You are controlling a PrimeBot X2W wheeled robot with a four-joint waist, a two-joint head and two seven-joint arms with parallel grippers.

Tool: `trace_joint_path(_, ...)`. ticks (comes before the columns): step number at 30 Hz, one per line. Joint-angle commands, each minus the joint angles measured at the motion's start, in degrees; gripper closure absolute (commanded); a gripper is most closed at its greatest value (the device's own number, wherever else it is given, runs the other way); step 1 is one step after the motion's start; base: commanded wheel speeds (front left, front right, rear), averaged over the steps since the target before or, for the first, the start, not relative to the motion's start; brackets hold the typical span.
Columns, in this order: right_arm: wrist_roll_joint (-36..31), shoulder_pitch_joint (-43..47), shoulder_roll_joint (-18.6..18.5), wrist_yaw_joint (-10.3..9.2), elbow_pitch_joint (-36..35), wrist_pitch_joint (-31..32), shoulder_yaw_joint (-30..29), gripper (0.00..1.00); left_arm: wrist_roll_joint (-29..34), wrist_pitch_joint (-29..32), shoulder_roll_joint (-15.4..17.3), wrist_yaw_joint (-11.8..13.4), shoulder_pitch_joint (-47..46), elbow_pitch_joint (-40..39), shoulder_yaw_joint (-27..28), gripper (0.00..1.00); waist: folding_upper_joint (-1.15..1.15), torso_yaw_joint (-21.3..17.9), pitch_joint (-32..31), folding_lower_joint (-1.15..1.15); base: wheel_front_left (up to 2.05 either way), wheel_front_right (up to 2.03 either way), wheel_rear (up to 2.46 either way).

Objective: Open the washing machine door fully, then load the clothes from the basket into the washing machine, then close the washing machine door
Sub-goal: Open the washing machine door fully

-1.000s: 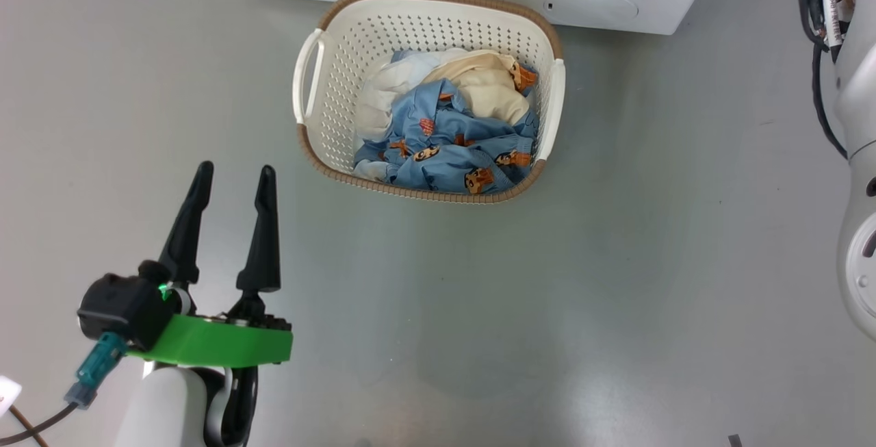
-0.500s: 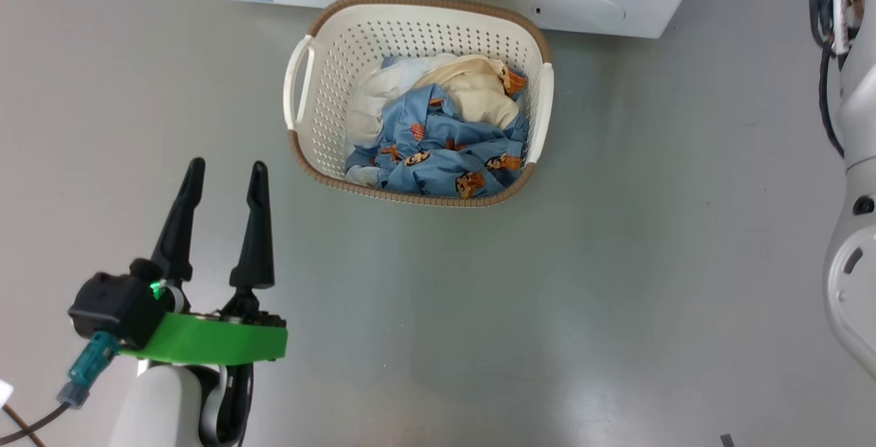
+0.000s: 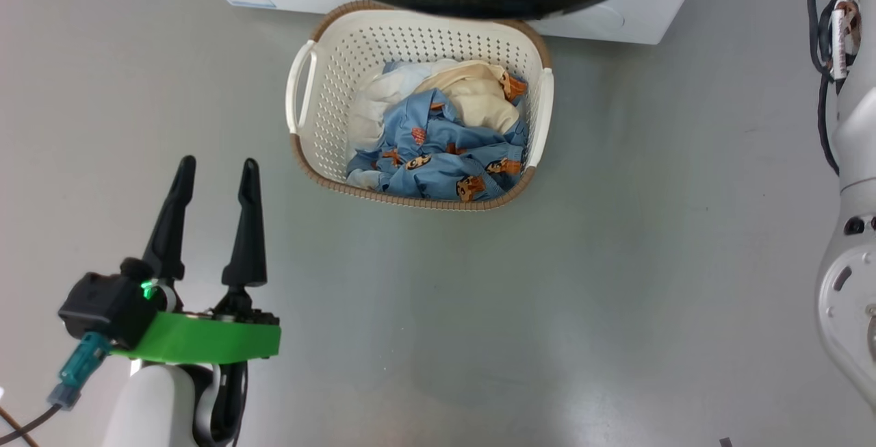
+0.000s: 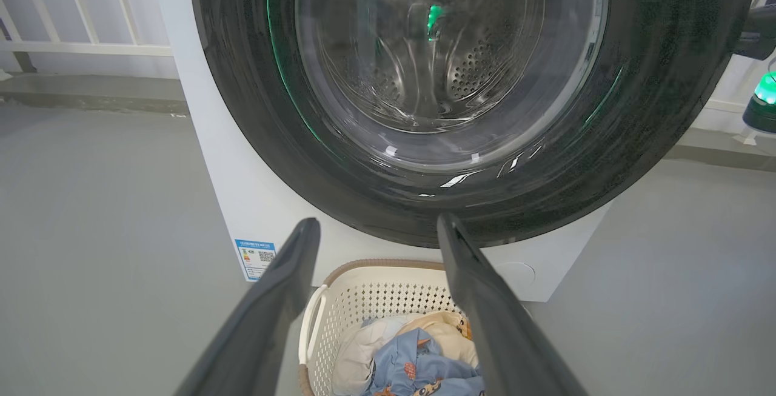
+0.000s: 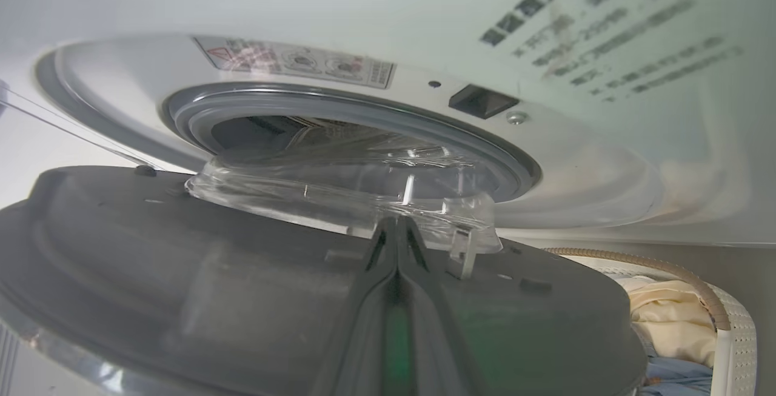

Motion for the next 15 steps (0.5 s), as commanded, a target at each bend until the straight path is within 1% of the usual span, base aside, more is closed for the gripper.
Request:
trace_joint_path(1,0.9,0.2,2.9,0.10,-1.8,1.4,1.5,1.00,-0.1,-0.5,1.3,-0.2,-0.7,-1.6,2.1,0.00,0.00,-0.1,-0.2,0.00,0.00,0.00,0.00)
trace_joint_path(10,7.6,6.4,2.9,0.10,-9.9,11.2,7.1,1.00,0.2,-0.5,1.3,-0.2,-0.9,-2.2,2.5,0.00,0.00,-1.2,-1.2,0.00,0.00,0.00,0.00)
trace_joint_path(15,10.3,11.1,2.9,0.10,-13.5,14.7,9.5,1.00,0.7,-0.5,1.3,-0.2,-0.6,-2.6,2.6,0.00,0.00,-1.6,-2.3,0.00,0.00,0.00,0.00)
